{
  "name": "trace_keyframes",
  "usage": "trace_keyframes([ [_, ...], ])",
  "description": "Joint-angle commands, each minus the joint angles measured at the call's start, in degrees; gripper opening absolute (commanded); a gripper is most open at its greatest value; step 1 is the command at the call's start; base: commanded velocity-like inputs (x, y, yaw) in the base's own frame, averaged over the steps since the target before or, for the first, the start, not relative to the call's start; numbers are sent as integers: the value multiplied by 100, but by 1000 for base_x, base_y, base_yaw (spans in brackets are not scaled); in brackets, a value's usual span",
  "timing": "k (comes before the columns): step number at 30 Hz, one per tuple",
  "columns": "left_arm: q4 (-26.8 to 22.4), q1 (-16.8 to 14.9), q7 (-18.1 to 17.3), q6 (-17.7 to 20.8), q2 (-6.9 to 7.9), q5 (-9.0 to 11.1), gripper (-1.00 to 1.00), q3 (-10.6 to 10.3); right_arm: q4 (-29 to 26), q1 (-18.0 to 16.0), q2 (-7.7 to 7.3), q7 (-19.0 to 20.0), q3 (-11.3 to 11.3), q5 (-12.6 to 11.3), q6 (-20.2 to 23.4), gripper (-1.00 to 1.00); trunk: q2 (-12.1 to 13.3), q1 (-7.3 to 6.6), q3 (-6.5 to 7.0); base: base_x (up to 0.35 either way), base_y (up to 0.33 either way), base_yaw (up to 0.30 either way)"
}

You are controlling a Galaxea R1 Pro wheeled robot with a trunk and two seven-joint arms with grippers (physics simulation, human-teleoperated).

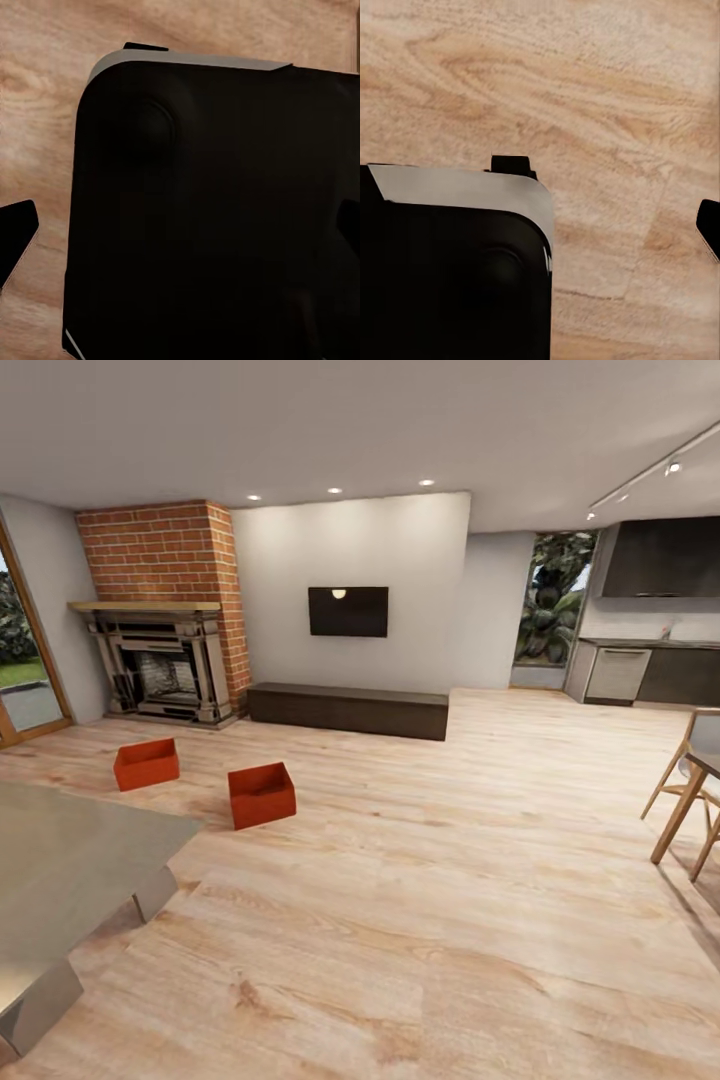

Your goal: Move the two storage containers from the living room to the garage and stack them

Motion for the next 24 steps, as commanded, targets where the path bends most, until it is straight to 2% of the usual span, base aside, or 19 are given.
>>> trace_keyframes([
  [1,-7,2,-9,-8,2,48,100,10,15,-6,6,1,48,-45,-27,100,-2,3,-5,322,0,0],
  [24,-7,2,-6,-17,-9,48,100,10,17,-6,3,13,48,-28,-18,100,-2,3,-5,322,0,0],
])
